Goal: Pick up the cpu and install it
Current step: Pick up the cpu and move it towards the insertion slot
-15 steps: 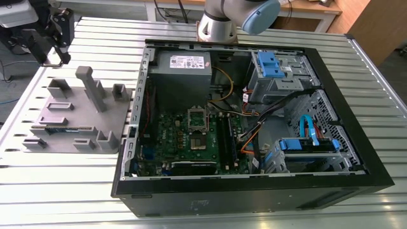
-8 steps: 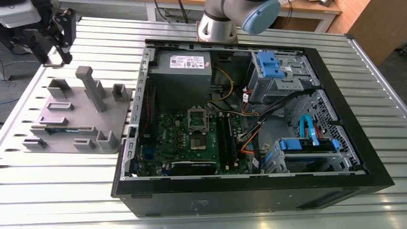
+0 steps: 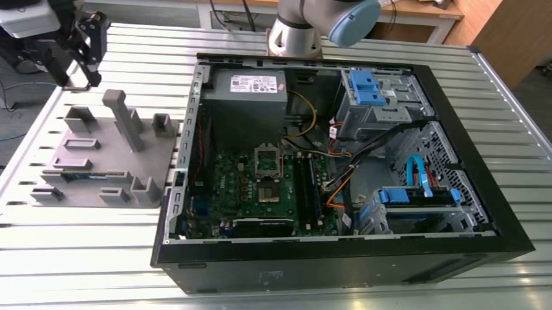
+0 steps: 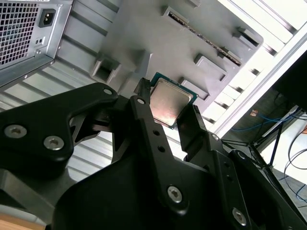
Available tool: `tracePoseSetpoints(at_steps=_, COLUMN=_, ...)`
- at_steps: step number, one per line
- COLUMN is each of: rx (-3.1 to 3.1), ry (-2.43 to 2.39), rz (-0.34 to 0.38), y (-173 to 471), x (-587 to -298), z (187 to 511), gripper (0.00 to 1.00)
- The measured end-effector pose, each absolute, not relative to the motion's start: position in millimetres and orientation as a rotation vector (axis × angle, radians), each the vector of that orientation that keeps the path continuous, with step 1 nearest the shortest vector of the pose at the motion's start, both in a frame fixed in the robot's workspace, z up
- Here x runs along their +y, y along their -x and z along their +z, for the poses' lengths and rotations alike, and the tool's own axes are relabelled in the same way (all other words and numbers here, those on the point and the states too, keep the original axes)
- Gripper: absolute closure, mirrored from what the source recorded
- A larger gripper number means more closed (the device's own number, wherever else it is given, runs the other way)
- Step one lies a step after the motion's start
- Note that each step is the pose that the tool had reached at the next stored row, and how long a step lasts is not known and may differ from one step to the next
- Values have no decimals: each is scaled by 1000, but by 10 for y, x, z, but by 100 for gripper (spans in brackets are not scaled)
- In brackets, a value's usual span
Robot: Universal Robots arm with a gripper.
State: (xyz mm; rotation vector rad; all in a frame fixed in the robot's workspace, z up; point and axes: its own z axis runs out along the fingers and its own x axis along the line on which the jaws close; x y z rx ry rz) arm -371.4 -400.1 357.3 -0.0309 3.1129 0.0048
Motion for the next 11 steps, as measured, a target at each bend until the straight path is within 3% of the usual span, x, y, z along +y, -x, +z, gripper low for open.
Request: tracePoseSetpoints(at_steps=11, rx=3113, ry=31, rz=5, y=3644, x=-4001, z=3573, gripper=53)
